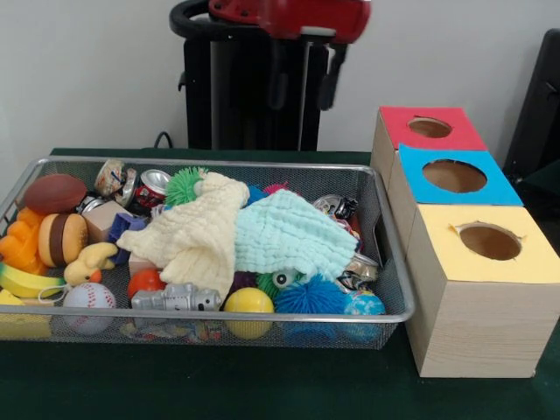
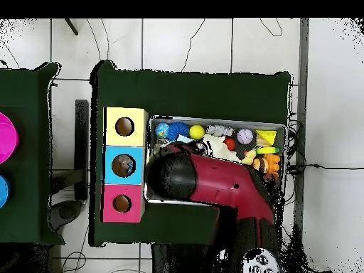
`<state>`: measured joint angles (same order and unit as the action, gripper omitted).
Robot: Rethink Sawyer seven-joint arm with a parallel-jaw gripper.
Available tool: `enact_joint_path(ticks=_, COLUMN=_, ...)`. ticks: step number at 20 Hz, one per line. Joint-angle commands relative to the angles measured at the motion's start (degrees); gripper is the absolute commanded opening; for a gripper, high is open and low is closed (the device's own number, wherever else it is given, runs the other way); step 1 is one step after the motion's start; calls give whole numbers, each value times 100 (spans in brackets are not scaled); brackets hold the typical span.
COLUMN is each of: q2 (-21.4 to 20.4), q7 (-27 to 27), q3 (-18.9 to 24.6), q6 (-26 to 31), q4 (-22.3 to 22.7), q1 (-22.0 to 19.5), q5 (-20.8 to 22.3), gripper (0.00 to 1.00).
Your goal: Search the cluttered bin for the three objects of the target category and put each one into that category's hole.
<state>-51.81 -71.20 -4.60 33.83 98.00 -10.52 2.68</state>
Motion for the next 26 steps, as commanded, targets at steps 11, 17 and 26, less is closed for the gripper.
enact_joint_path(ticks=11, q2=-1125, q7=1522, q3=1304, q6=415, q4=1288, q1=-1817, q5=819, gripper=100)
enact_joint_path(ticks=17, q2=-1649, q7=1244, q3=1584, q6=569, q4=1956, q1=-2061, q5=369, gripper=100)
enact_joint_path(ticks=26, q2=-514, q7=604, q3=1697, q6=279, q4=1315, q1=-1908, q5=1209, gripper=100)
